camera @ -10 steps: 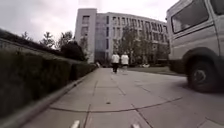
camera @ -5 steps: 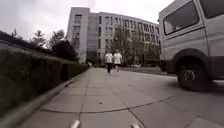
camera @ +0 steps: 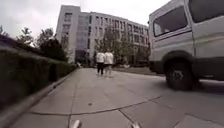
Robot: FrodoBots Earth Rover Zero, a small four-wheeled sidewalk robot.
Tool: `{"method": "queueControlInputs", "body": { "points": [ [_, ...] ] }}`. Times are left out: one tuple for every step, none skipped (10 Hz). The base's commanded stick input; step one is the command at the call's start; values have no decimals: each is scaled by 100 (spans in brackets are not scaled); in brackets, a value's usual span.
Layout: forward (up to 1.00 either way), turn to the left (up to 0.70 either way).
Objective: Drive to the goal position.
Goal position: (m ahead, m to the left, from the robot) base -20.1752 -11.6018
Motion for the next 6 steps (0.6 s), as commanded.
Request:
{"method": "queueControlInputs", "body": {
  "points": [
    [0, -70],
    [0, -70],
    [0, -70],
    [0, -70],
    [0, -70],
    [0, -70]
  ]
}}
